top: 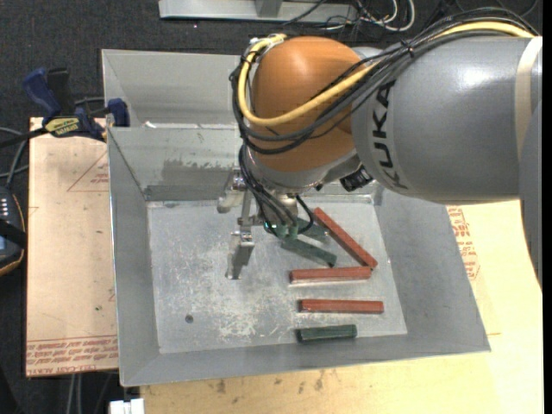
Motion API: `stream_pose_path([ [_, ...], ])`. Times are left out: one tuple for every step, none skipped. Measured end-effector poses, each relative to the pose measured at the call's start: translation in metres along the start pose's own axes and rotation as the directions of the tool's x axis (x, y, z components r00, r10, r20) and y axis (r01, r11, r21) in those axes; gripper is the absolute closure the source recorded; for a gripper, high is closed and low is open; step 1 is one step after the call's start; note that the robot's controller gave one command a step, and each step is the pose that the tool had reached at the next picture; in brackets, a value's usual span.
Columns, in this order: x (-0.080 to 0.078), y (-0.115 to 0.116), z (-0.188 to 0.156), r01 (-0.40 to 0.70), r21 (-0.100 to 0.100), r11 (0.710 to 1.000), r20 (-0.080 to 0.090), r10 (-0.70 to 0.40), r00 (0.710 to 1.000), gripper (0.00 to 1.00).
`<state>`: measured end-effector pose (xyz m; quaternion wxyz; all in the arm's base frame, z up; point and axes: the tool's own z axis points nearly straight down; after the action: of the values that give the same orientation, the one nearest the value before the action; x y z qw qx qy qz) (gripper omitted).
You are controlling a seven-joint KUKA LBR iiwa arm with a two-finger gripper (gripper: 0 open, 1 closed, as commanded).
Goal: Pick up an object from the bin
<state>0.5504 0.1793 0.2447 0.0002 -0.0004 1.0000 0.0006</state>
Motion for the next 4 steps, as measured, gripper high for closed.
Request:
stream_pose_path([
  [0.012, -0.026, 0.034, 0.079, -0.001, 0.997, 0.005, -0.079, 0.997, 0.00],
  [0.028, -0.056, 0.062, 0.205, 0.001, 0.979, 0.000, -0.205, 0.979, 0.00],
  [0.002, -0.086, 0.061, 0.181, -0.001, 0.983, 0.001, -0.181, 0.983, 0.00],
  [0.000, -0.107, 0.085, 0.198, 0.002, 0.980, 0.013, -0.198, 0.980, 0.00],
])
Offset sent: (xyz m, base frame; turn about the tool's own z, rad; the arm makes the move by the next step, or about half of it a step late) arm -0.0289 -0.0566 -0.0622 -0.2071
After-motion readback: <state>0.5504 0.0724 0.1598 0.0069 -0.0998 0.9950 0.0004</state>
